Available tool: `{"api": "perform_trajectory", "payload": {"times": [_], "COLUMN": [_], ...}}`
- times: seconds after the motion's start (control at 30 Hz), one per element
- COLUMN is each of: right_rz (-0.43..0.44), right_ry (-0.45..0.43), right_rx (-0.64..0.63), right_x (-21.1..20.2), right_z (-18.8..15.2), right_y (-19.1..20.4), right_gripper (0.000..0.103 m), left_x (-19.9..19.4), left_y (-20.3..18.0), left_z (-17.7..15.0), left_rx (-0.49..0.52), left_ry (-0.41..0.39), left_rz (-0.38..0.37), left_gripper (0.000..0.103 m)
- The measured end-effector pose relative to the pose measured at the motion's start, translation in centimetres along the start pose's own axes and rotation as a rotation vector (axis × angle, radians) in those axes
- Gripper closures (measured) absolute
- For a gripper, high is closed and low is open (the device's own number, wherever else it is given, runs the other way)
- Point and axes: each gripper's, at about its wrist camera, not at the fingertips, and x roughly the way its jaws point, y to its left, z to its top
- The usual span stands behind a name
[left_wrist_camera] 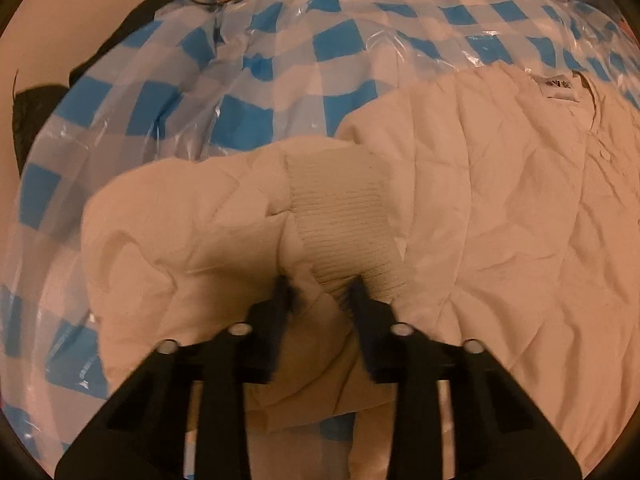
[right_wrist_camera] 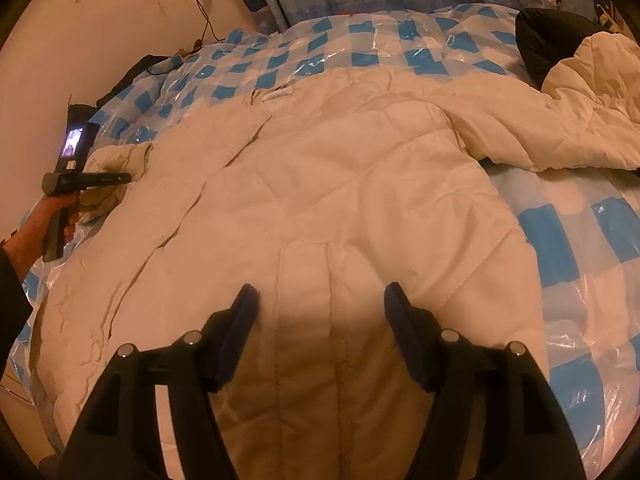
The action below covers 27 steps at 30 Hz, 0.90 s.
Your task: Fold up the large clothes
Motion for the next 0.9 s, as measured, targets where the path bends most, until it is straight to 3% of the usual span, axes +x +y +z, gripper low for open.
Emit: {"api": "perform_trajectory", "payload": {"times": [0.17,0.23,0.33,0.43,0.53,0.7,0.83,0.9], "right_rz": [-0.001,-0.002,-0.004,-0.008,-0.013,-0.022,-0.034,-0.037], "right_ry": [-0.006,-0.005,-0.005,-0.006,-0.006,0.002,0.014,0.019], "right_rx": [-0.004,-0.007,-0.011,-0.015,-0.022,-0.046,-0.065,-0.067], "right_x": [0.1,0.1,0.2,0.2,0.2,0.4,0.5,0.3], "right_z": [-0.2,-0.2,-0.2,-0.2,-0.3,-0.3,-0.3,-0.2], "right_y": [0.0,0.0,0.0,0.0,0.2,0.6,1.1,1.2], "right_gripper": [0.037,0.037,0.036,0.036,0.035,0.029,0.026,0.025], "left_x": [-3.5,-5.8,-9.6,-12.2,-13.2,-14.4,-17.7,-19.6], "left_y": [3.3,6.3,12.7,19.9,25.5,33.0,34.3,32.8], "left_z": [0.8,1.0,0.0,-2.5,-5.7,-12.1,-15.3,-15.6], "left_rx": [-0.076,-0.175,-0.402,-0.636,-0.809,-1.037,-1.032,-0.957], "left_ry": [-0.096,-0.162,-0.293,-0.403,-0.438,-0.391,-0.393,-0.414], "left_rz": [0.026,-0.005,-0.134,-0.2,-0.141,0.019,0.158,0.198], "left_gripper": [0.084,0.085,0.085,0.093,0.094,0.092,0.049,0.038]}}
